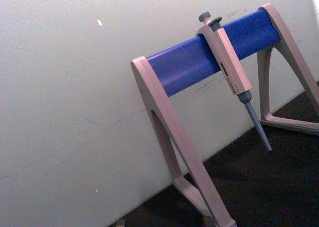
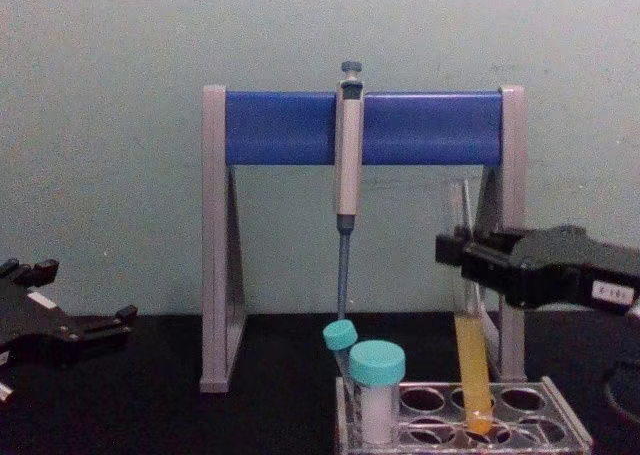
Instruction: Pick up the test tube from the test tube rack, shake it, then place it back into the test tube rack.
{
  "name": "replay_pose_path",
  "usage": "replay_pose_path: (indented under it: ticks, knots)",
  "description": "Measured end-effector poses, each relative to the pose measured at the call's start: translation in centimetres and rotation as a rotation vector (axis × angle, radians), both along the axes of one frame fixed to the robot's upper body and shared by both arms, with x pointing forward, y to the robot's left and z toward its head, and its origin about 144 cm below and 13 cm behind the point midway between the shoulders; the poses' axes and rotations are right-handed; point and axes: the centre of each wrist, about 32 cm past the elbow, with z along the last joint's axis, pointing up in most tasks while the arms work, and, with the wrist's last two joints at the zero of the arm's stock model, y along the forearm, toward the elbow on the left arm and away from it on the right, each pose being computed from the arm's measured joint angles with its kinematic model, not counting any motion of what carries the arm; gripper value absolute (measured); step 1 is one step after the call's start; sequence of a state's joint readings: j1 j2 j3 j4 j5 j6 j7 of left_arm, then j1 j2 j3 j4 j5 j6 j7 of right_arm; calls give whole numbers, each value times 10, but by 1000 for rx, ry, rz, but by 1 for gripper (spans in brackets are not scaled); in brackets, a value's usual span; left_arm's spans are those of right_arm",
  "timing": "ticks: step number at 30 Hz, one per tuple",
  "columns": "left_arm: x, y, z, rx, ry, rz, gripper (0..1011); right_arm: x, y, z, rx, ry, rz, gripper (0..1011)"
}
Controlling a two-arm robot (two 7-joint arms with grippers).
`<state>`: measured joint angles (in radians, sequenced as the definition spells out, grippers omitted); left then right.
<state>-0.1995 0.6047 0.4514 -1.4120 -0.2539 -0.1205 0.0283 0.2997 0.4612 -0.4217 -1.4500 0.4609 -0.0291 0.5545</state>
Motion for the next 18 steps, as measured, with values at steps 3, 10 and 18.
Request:
replay_pose_path:
  ticks: [3, 10, 18]
  knots:
    - [0, 0, 0, 0, 0, 0, 1001, -3, -1, 4, 20, -24, -4, 229]
    - [0, 0, 0, 0, 0, 0, 1001, -7, -6, 13, 93, -82, -15, 229]
    - [0, 0, 0, 0, 0, 0, 1001, -13, -15, 16, 147, -136, -106, 229]
